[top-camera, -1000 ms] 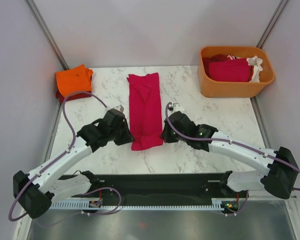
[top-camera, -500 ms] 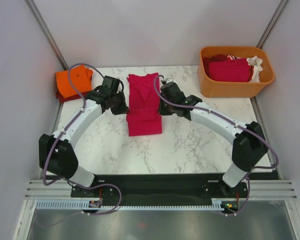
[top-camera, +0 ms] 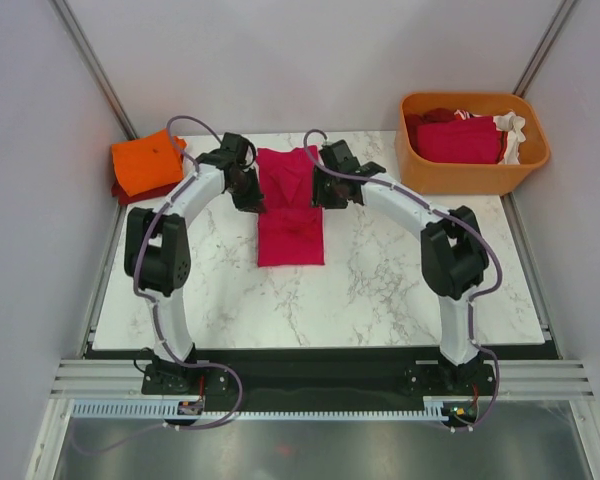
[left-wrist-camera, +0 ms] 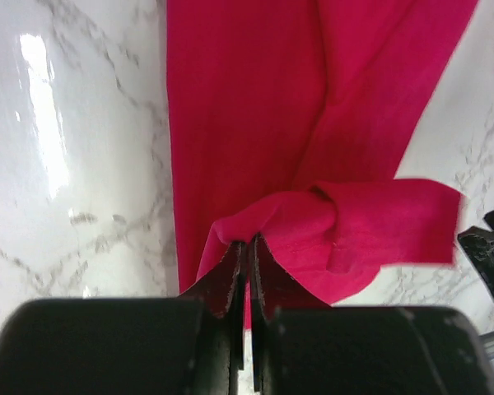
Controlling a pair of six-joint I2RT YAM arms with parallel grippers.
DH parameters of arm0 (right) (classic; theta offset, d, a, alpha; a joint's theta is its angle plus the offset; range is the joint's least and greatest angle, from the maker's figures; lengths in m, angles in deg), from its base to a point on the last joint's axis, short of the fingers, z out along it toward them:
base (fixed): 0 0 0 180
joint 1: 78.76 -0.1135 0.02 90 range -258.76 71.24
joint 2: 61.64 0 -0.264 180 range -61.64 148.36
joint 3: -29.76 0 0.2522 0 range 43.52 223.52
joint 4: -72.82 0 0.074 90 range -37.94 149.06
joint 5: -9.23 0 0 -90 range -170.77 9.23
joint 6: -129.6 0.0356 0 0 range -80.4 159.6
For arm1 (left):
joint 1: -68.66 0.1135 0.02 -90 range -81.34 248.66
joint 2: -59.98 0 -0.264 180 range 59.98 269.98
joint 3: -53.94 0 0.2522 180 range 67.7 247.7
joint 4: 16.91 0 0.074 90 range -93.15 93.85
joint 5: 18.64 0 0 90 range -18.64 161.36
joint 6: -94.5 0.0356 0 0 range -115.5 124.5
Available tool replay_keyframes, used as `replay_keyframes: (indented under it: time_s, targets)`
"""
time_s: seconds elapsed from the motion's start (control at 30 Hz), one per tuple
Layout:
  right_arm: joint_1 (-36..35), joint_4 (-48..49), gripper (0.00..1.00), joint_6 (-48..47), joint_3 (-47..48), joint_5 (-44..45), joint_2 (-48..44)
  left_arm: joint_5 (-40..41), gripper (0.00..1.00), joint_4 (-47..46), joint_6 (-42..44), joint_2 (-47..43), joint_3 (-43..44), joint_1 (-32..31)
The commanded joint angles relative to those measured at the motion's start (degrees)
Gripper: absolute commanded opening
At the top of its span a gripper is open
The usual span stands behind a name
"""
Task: Fold and stack the t-shirts
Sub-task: Fold the tshirt
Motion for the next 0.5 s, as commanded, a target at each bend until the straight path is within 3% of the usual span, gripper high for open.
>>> replay_keyframes:
  time_s: [0.0,0.03,0.1,0.2,0.33,0.4,0.47]
  targets:
    - [4.6,-2.1,0.68,0.3,8.7,-6.6,8.3,-5.6,0.26,1.4,0.1,8.3,9.6,4.1]
    - [6.7,-3.6,0.73,0.6,14.1,-7.9,10.3,-7.4,0.42,2.2,0.1,10.4,12.2,5.8]
    - [8.8,-6.7,0.8,0.7,22.2,-8.5,14.2,-8.7,0.64,5.3,0.8,15.0,21.2,6.8]
    - [10.4,-8.5,0.82,0.5,27.1,-8.7,14.3,-8.7,0.8,7.2,3.0,15.7,29.5,7.4]
    - [10.2,-7.1,0.79,-1.5,22.7,-7.1,6.7,-9.0,0.84,8.2,4.9,12.2,33.1,8.7]
    - [8.0,-2.2,0.69,-2.8,13.0,-7.3,0.2,-8.4,0.8,8.7,4.7,9.5,29.8,8.8]
    - [5.5,0.3,0.67,-3.4,6.8,-7.8,-4.1,-8.5,0.75,8.3,4.5,3.6,21.6,8.2]
